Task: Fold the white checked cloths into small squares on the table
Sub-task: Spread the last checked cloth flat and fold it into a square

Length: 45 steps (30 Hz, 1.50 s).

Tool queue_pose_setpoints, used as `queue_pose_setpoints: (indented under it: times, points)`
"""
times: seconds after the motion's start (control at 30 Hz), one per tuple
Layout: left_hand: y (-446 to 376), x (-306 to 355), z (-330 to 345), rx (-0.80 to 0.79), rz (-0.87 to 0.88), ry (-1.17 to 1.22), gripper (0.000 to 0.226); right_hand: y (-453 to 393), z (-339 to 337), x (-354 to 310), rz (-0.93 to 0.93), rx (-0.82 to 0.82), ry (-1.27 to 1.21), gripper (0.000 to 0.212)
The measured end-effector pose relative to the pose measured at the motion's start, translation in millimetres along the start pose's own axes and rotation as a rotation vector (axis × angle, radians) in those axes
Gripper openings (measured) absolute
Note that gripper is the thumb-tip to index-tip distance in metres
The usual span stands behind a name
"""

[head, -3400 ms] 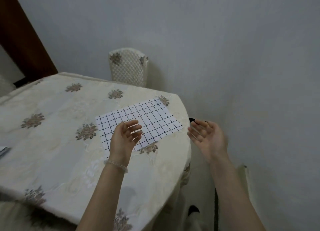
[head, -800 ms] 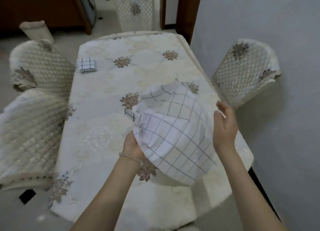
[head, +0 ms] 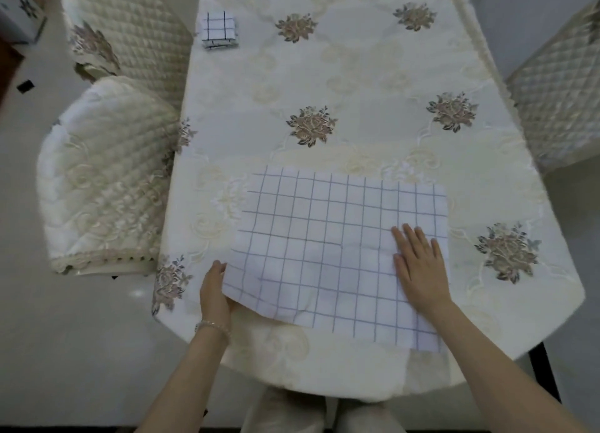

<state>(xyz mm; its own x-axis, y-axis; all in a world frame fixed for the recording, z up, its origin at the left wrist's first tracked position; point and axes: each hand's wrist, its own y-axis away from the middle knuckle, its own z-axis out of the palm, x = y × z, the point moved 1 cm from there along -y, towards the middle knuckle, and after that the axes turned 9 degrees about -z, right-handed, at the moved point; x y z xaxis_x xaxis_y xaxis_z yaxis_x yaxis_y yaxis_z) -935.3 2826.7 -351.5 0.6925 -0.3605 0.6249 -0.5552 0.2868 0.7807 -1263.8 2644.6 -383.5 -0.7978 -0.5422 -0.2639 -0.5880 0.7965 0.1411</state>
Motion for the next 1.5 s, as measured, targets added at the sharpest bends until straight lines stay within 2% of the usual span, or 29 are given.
queue_pose_setpoints:
  times: [0.03, 0.07, 0.1, 0.13, 0.17, 0.2, 0.23, 0.3, 0.37, 0.47, 0.53, 0.7, 0.77, 0.83, 0.97, 1.07, 1.13, 1.23, 1.3, 1.4, 1.5]
  points:
    - [-2, 0, -3, 0.115, 0.1, -0.148, 0.025, -2, -3, 1, 0.022, 0.016, -0.005, 0.057]
    - [5, 5, 1, 0.243, 0.292, -0.339, 0.019, -3, -6, -1, 0.054, 0.051, -0.016, 0.058]
    - [10, 10, 9, 0.341, 0.533, -0.558, 0.021, -4, -9, -9, 0.078, 0.101, -0.033, 0.058]
    - [21, 12, 23, 0.355, 0.794, -0.743, 0.027, -6, -11, -25, 0.081, 0.149, -0.058, 0.058]
    - [30, 11, 43, 0.276, 1.023, -0.935, 0.033, -8, -11, -48, 0.06, 0.185, -0.088, 0.057]
    - [33, 1, 64, 0.128, 1.172, -1.109, 0.039, -10, -7, -73, 0.025, 0.197, -0.123, 0.056]
    - [33, -14, 82, -0.03, 1.24, -1.247, 0.043, -13, 0, -98, -0.012, 0.19, -0.151, 0.056]
    - [22, -45, 110, -0.208, 1.234, -1.388, 0.046, -18, 21, -131, -0.044, 0.149, -0.169, 0.056]
    - [9, -61, 122, -0.24, 1.148, -1.499, 0.049, -18, 39, -131, 0.02, 0.122, -0.182, 0.056]
    - [-14, -62, 106, -0.276, 1.169, -1.636, 0.054, -8, 45, -98, 0.004, 0.104, -0.124, 0.056]
    - [-27, -51, 86, -0.228, 1.17, -1.656, 0.057, 2, 39, -71, 0.021, 0.106, -0.076, 0.058]
    - [-53, -13, 29, 0.005, 0.991, -1.611, 0.06, 30, 24, -2, 0.254, 0.116, -0.041, 0.062]
    - [-53, -2, 21, 0.024, 0.977, -1.597, 0.061, 36, 15, 13, 0.341, 0.115, -0.023, 0.064]
    - [-39, -2, 37, -0.009, 1.046, -1.595, 0.06, 29, 5, 4, 0.384, 0.132, -0.003, 0.066]
    - [-9, -18, 134, -0.234, 1.223, -1.545, 0.056, -41, 0, -64, 0.131, 0.191, -0.101, 0.061]
    - [-14, -20, 199, -0.256, 1.235, -1.565, 0.056, -92, 7, -89, 0.073, 0.169, -0.187, 0.06]
    - [-32, -16, 211, -0.259, 1.192, -1.64, 0.057, -107, 12, -77, 0.099, 0.144, -0.21, 0.063]
    - [-62, -5, 192, -0.314, 1.243, -1.693, 0.058, -102, 18, -43, 0.015, 0.089, -0.063, 0.06]
    - [-84, 13, 171, -0.225, 1.238, -1.671, 0.06, -93, 14, -10, 0.061, 0.106, -0.016, 0.061]
    - [-104, 43, 134, -0.078, 1.129, -1.626, 0.062, -73, 2, 40, 0.204, 0.127, 0.002, 0.064]
    - [-115, 61, 116, -0.018, 1.11, -1.63, 0.062, -63, -8, 64, 0.248, 0.132, 0.017, 0.065]
